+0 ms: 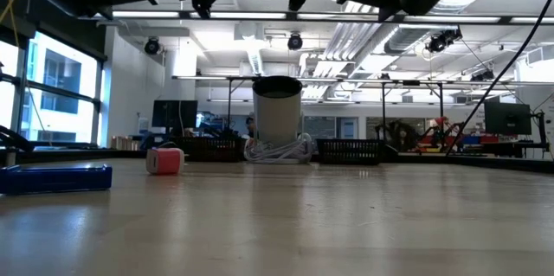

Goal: Pick & Place Office items
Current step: Put the green charger adapter into the left black basket

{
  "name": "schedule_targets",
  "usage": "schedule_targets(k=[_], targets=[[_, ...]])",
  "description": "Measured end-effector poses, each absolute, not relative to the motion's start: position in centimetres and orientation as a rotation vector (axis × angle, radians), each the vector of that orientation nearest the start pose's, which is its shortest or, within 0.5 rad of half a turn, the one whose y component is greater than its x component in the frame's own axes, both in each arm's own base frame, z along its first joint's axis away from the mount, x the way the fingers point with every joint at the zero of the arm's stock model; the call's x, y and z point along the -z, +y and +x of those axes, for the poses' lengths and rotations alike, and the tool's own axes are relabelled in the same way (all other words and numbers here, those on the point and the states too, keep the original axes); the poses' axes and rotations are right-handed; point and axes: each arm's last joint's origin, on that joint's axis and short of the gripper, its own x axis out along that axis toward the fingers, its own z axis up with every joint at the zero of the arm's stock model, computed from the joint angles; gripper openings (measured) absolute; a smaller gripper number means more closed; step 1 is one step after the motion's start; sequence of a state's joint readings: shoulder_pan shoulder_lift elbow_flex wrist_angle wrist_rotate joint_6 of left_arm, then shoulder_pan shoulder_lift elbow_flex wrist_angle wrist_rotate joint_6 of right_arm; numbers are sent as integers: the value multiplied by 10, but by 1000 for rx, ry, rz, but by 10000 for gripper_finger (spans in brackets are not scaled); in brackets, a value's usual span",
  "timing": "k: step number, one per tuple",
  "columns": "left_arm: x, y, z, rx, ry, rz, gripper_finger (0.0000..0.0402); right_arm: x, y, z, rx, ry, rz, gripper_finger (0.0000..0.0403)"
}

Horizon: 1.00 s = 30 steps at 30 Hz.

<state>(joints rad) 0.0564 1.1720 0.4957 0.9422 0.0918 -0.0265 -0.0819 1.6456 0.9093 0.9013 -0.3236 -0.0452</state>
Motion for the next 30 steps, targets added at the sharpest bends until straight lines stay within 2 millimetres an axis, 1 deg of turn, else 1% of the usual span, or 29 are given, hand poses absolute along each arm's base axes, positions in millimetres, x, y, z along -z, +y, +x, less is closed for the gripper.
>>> schedule_targets(k=[7, 12, 18, 23, 30], targets=[[-272, 10, 244, 88, -279, 4, 209, -263, -18, 355, -246, -167, -80, 114], [-274, 9, 244, 108, -280, -11, 209, -263, -19, 355, -239, -167, -81, 114], [-275, 6, 245, 113, -284, -19, 209, -257, -21, 356, -201, -129, -79, 114], [-274, 1, 245, 82, -282, 2, 213, -260, -23, 356, -206, -142, -79, 114], [-273, 2, 246, 64, -271, -1, 213, -261, -23, 356, -211, -155, -80, 114]])
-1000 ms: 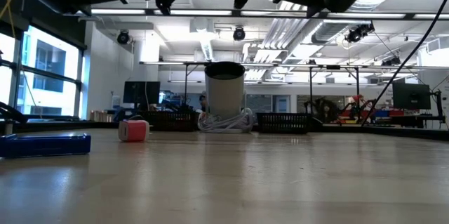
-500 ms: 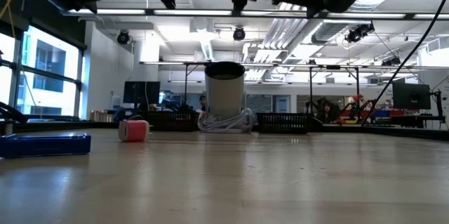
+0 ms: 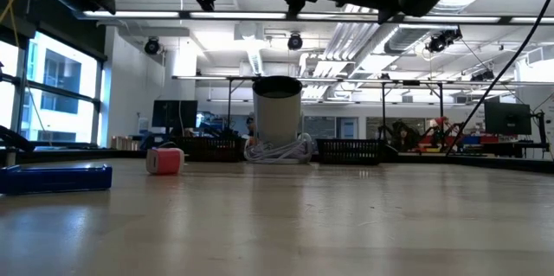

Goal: Pick & Place Office items
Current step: Put the green charger adapter into the left black basket

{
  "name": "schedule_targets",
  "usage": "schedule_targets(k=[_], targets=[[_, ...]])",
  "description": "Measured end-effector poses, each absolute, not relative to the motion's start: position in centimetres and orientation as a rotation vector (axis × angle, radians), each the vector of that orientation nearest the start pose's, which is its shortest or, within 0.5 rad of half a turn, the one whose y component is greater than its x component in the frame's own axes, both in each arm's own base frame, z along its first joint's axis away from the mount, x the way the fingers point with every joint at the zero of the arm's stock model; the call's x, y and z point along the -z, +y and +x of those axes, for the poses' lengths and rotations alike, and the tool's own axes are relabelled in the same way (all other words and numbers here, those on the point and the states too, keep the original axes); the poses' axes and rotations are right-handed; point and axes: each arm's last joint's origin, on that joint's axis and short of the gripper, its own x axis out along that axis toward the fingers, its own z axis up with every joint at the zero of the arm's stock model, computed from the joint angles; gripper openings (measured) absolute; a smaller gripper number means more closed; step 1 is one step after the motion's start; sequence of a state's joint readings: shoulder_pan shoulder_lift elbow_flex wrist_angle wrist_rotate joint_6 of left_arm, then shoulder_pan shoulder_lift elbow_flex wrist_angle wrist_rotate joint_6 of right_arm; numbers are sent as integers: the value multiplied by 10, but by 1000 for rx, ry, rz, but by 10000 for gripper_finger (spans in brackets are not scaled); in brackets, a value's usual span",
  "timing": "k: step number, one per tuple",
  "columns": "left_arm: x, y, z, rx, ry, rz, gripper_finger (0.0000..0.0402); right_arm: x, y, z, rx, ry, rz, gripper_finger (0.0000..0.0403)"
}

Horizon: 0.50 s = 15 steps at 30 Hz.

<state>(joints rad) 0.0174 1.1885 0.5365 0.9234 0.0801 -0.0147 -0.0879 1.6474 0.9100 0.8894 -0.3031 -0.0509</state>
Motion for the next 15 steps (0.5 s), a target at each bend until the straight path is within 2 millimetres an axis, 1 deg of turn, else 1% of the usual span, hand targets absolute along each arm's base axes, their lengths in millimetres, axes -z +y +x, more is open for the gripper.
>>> schedule_targets(k=[10, 15], targets=[[-274, 2, 246, 57, -272, -1, 213, -261, -23, 355, -214, -159, -82, 113], [-274, 2, 246, 46, -272, 3, 197, -261, -22, 355, -220, -160, -83, 113]])
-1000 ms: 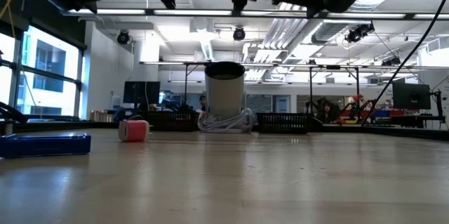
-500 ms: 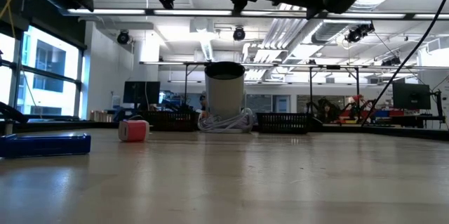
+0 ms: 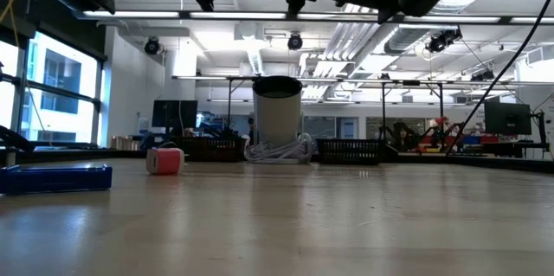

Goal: Pick & Place Office items
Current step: Put the green charger adapter into the left black basket

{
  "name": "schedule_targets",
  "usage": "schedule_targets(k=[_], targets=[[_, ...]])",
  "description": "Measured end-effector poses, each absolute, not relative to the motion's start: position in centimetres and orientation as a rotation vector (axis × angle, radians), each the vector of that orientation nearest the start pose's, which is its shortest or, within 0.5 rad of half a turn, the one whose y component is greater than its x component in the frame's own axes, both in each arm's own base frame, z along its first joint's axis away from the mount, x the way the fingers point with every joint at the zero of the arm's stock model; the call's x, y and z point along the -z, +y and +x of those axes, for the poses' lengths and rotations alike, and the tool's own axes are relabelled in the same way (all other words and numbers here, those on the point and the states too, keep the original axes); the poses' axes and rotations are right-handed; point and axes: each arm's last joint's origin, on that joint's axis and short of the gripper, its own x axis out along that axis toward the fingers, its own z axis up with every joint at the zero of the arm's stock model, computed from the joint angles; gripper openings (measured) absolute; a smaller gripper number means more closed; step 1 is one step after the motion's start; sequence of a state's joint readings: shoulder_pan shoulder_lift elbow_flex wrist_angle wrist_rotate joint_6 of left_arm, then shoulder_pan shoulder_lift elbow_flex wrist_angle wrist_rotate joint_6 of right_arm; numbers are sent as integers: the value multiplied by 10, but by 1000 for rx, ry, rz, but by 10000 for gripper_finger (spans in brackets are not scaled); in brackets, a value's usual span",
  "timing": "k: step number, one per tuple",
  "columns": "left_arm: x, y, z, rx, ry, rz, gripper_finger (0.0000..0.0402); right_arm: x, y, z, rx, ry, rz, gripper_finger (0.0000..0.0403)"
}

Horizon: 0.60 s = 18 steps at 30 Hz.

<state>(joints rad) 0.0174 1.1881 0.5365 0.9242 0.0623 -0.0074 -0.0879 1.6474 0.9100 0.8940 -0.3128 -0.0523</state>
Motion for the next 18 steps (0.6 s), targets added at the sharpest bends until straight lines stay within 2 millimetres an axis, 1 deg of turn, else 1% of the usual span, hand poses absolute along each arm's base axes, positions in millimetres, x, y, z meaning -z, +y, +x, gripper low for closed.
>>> schedule_targets(k=[7, 9, 14, 18], targets=[[-274, 3, 245, 30, -278, 16, 128, -262, -23, 355, -215, -159, -74, 113], [-276, 3, 246, 28, -280, 15, 115, -262, -23, 355, -214, -161, -73, 113], [-279, 3, 253, 31, -273, 13, 111, -263, -22, 354, -225, -169, -82, 113], [-277, 3, 260, 33, -252, 12, 111, -264, -22, 354, -230, -176, -87, 113]])
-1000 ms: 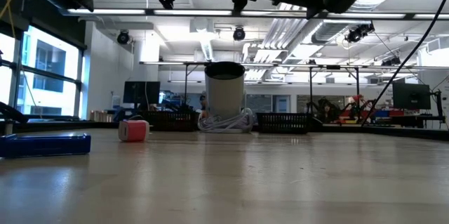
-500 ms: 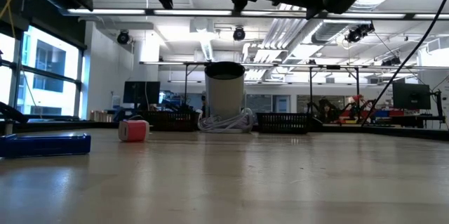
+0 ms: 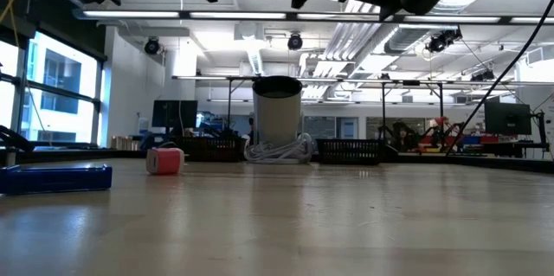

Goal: Pick & Place Office items
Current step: Put the green charger adapter into the left black basket

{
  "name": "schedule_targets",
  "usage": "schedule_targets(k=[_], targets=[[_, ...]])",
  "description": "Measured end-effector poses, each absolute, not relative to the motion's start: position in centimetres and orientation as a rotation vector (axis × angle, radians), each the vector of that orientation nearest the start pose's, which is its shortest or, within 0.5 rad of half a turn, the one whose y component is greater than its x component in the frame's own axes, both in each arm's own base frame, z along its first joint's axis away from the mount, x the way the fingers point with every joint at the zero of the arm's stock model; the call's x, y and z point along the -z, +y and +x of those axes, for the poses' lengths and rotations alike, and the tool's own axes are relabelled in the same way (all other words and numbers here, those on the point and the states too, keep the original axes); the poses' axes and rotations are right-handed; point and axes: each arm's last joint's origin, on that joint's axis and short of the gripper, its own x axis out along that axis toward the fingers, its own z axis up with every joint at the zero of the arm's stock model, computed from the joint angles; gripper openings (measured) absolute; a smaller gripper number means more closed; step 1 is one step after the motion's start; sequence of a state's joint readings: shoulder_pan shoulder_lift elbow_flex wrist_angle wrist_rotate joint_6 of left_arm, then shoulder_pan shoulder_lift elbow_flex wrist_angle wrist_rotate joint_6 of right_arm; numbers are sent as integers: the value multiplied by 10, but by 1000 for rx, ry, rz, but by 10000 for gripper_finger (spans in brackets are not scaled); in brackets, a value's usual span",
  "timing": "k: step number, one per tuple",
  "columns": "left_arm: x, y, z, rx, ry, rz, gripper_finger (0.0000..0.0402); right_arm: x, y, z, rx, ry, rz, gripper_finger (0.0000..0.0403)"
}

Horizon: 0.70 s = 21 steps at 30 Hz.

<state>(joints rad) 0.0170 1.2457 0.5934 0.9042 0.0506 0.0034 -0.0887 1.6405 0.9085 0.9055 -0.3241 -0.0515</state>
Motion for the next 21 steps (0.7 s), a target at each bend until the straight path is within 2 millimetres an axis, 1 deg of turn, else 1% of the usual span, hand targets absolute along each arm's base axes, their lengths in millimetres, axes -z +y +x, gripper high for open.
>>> schedule_targets(k=[18, 21], targets=[[-276, 3, 262, 35, -240, 31, 111, -263, -22, 355, -230, -167, -86, 116], [-276, 3, 262, 36, -239, 32, 111, -263, -22, 355, -230, -172, -85, 123]])
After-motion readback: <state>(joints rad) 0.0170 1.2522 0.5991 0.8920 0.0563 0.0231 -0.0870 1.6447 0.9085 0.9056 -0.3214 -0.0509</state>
